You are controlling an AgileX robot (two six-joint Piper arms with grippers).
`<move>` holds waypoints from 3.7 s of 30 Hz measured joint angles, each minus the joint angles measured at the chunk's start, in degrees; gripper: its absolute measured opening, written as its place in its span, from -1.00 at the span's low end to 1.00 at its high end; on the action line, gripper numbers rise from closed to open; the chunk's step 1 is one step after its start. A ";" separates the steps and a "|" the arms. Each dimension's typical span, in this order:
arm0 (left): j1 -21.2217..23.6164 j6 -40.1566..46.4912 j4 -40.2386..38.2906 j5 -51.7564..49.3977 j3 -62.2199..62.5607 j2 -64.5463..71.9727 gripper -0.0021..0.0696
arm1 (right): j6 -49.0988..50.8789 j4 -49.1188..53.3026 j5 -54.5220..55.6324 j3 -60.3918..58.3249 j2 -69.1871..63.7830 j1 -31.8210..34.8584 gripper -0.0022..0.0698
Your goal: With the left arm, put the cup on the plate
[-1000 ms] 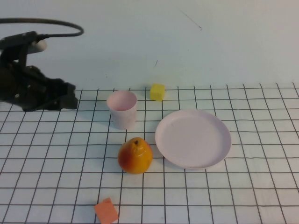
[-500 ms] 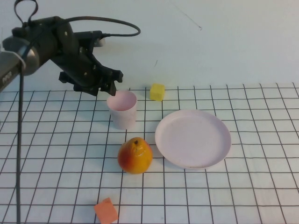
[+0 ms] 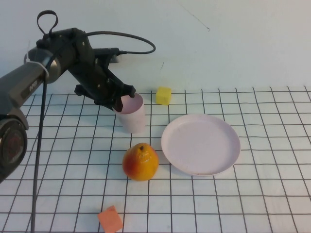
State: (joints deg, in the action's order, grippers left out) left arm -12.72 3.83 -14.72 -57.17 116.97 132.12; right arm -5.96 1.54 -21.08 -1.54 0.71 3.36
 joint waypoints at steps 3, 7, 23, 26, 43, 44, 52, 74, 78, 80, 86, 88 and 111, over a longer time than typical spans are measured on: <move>0.00 1.17 -1.32 -1.85 0.55 0.00 -0.90 | 0.00 0.00 0.00 0.00 0.00 0.00 -0.95; -0.56 2.86 -3.30 -5.98 3.29 -0.14 -0.90 | 0.00 0.00 0.00 0.00 0.00 0.00 -0.95; -19.16 10.14 -1.47 -10.24 9.20 2.26 -0.90 | 0.00 0.00 0.00 0.00 0.00 0.00 -0.95; -19.91 10.14 1.93 -9.23 9.20 3.28 -0.90 | 0.00 0.00 0.00 0.00 0.00 0.00 -0.95; -20.06 10.39 5.43 -2.85 9.20 3.32 -0.40 | 0.00 0.00 0.00 0.00 0.00 0.00 -0.95; -20.06 10.51 6.05 -2.85 9.20 3.32 -0.28 | 0.00 0.00 0.00 0.00 0.00 0.00 -0.95; -20.06 10.51 12.16 -3.38 13.60 0.35 -0.39 | 0.00 0.00 0.00 0.00 0.00 0.00 -0.95; -20.06 1.10 28.70 -7.83 17.85 -32.93 -0.94 | 0.00 0.00 0.00 0.00 0.00 0.00 -0.95; -20.06 -0.39 29.67 -9.10 17.85 -38.06 -0.94 | 0.00 0.00 0.00 0.00 0.00 0.00 -0.95; -20.06 -0.52 30.57 -9.93 17.72 -40.74 -0.94 | 0.00 0.00 0.00 0.00 0.00 0.00 -0.95; -20.06 -0.63 30.97 -12.16 9.72 -49.61 -0.94 | 0.00 0.00 0.00 0.00 0.00 0.00 -0.95; -20.06 -0.63 29.76 -11.71 4.25 -53.58 -0.94 | 0.00 0.00 0.00 0.00 0.00 0.00 -0.95; -20.06 -7.23 -0.59 8.96 -54.58 -79.46 -0.94 | 0.00 0.00 0.00 0.00 0.00 0.00 -0.95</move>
State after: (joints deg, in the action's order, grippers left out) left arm -32.78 -3.40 -15.31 -48.21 62.39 52.66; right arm -5.96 1.54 -21.08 -1.54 0.71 3.36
